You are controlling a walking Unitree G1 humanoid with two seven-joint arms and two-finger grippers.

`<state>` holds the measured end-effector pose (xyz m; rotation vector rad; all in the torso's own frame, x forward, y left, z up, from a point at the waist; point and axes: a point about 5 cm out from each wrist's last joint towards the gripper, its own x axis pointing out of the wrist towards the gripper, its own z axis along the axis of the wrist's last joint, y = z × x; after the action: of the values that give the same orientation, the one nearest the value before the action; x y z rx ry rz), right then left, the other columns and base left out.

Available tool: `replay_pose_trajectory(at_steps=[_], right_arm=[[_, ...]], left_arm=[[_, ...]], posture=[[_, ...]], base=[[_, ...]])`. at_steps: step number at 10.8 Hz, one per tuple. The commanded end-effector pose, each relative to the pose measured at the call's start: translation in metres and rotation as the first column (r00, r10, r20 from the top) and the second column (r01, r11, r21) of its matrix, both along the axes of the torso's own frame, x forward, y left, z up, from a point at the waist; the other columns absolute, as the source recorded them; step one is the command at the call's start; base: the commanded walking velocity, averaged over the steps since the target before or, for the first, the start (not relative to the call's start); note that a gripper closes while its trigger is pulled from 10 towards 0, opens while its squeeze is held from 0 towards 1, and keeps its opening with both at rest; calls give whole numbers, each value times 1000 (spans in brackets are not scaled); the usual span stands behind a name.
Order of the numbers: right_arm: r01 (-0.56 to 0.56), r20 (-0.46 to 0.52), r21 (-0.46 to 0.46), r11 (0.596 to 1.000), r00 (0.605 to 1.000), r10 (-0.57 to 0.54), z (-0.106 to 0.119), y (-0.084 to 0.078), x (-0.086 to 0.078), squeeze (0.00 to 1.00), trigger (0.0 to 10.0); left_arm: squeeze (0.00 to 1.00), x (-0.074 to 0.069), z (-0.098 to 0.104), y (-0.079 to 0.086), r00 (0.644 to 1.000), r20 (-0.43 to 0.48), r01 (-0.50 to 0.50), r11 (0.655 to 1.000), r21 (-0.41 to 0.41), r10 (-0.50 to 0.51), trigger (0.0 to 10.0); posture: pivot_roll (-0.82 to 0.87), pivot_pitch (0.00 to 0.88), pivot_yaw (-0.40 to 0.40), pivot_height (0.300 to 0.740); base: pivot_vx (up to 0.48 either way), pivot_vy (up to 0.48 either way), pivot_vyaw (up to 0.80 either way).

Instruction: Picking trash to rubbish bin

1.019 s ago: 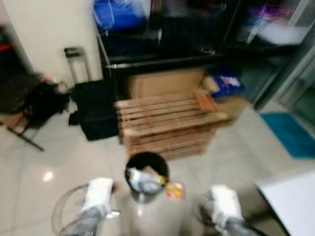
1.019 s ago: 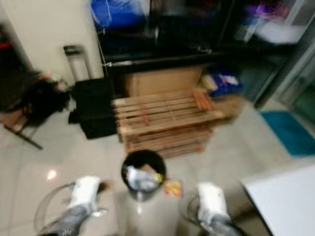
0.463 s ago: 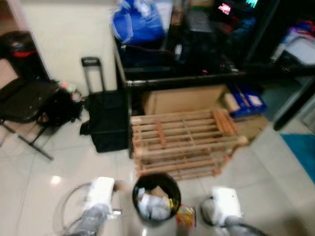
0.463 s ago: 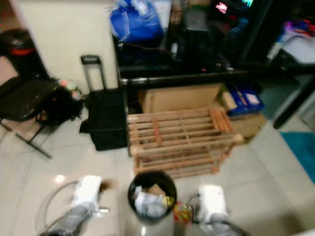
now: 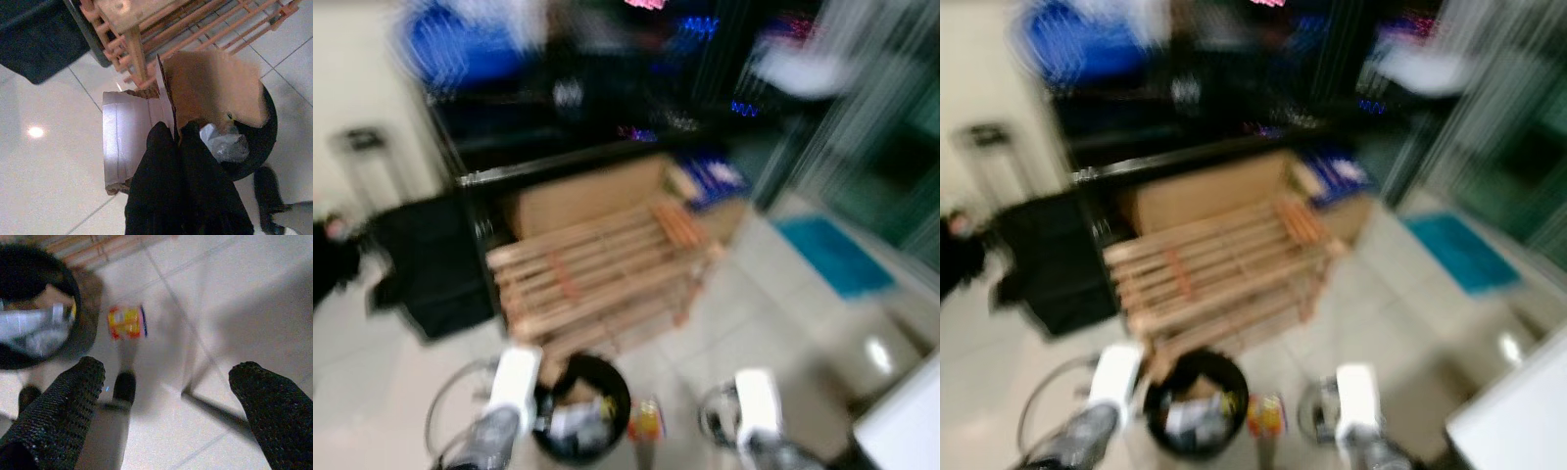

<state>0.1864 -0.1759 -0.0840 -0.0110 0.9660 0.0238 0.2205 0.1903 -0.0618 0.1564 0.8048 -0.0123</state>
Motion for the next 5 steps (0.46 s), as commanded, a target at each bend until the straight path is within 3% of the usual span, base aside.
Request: replay_pose_trajectory(at_steps=[1,5], right_arm=[[8,14,-23,1000,1000,-7,3,-8,5,0,10000],[10,20,-13,1000,1000,-10,3,-6,5,0,10000]], left_arm=[[0,0,-1,-9,1000,-5,15,1000,-14,-15,10000],[0,1,0,-9,1000,-2,21,1000,-16,-21,10000]], posture=[[30,22,-71,740],[27,32,-66,740]], base=[[0,0,0],[0,0,0]])
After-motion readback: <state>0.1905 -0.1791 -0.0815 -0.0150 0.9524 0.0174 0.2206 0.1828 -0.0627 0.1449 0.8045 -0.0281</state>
